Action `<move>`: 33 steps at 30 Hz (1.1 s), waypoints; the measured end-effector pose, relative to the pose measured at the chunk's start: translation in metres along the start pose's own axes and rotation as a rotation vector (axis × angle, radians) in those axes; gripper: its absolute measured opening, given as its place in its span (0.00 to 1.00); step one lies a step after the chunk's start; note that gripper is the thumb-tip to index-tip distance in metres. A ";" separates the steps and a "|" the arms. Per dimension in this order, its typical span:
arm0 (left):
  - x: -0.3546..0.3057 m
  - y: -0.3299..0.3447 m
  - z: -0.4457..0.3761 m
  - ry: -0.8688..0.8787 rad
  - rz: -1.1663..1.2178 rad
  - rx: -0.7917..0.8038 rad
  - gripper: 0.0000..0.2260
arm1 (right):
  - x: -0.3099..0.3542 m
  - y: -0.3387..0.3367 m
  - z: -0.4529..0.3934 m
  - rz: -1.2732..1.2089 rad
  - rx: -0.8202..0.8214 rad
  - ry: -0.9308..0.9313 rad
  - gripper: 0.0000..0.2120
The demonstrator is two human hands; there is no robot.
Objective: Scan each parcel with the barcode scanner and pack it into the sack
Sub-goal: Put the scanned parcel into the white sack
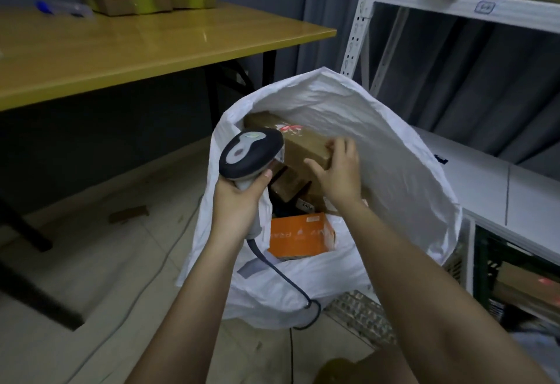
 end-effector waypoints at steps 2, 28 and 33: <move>0.001 0.005 -0.001 0.007 -0.007 0.006 0.20 | 0.008 0.009 -0.001 0.114 0.009 -0.130 0.22; 0.011 0.015 0.027 -0.023 -0.070 0.059 0.24 | -0.041 0.043 0.050 0.469 0.612 -0.306 0.28; 0.021 0.012 0.017 -0.036 -0.083 0.024 0.25 | -0.034 0.044 0.046 0.229 0.372 -0.208 0.19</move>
Point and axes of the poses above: each hand's wrist, its own z-axis away from the middle knuckle, its own y-axis out of the palm, x = y × z, the point moved 9 cm from there along -z, towards the middle knuckle, and after that the axes turned 14 degrees about -x, right-handed, at the moved point
